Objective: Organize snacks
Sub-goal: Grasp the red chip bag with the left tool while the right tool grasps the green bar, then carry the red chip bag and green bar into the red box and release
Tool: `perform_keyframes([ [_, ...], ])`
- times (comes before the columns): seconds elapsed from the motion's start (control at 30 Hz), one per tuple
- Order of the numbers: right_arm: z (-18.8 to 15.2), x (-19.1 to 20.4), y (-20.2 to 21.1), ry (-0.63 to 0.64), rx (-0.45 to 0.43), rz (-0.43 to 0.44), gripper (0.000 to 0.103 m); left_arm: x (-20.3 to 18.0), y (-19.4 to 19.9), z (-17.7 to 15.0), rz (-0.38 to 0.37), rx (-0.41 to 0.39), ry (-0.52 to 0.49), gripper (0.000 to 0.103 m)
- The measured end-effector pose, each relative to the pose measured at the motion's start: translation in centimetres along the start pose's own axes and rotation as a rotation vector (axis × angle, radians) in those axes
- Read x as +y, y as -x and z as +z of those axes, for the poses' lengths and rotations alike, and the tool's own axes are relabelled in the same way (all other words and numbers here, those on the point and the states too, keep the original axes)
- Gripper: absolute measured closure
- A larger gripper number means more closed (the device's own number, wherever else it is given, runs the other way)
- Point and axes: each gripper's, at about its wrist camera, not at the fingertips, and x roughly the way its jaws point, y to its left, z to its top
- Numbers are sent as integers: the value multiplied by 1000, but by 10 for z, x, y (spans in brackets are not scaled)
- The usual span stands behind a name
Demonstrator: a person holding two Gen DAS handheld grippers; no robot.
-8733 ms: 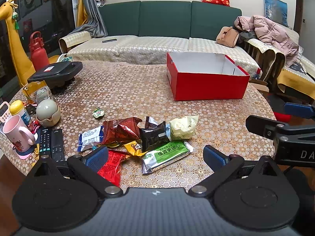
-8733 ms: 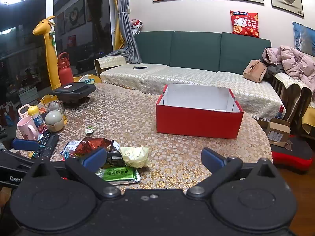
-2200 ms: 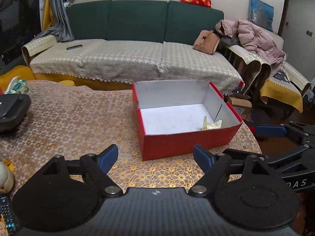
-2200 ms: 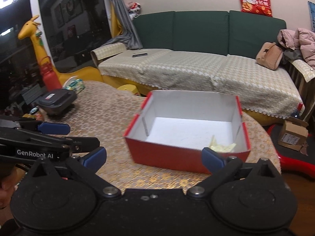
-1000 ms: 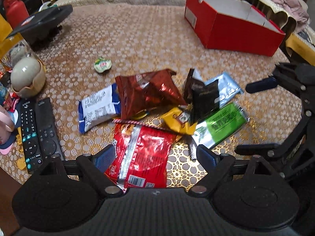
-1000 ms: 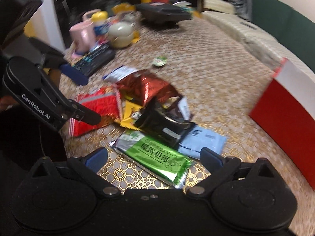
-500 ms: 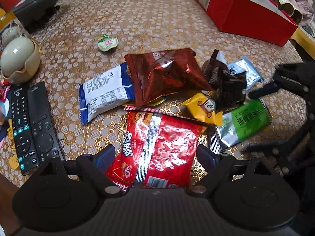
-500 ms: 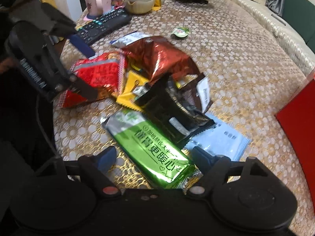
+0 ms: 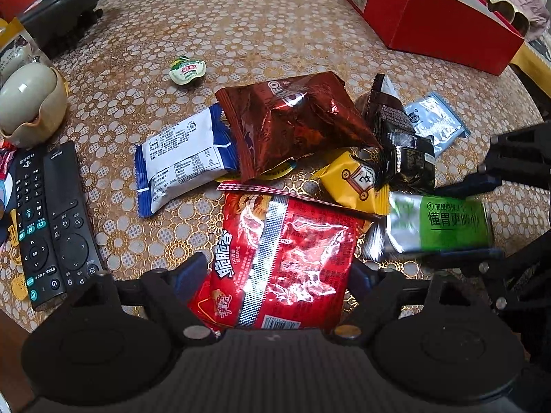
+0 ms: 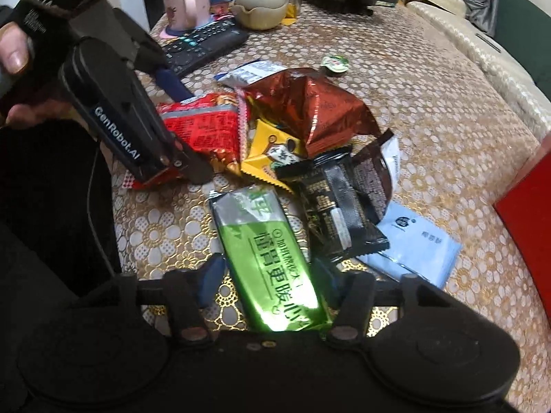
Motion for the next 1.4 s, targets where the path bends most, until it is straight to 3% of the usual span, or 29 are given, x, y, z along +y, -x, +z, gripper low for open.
perform_keyframes([
  [0.13, -3, 7, 3, -10, -15, -22, 61, -6, 2, -2, 4, -6, -1, 28],
  [0.43, -17, 6, 27, -100, -64, -41, 61, -17, 21, -6, -12, -39, 17, 28],
  [0.77, -29, -5, 82, -206, -198, -125, 61, -38, 63, 3, -6, -136, 35, 28],
  [1.07, -34, -32, 132, -307, -314, -255, 61, -70, 101, 44, 39, -268, 31, 28],
  [1.4, -31, -98, 183, -438, -390, -407, 61, -118, 124, 116, 23, -372, -18, 28],
])
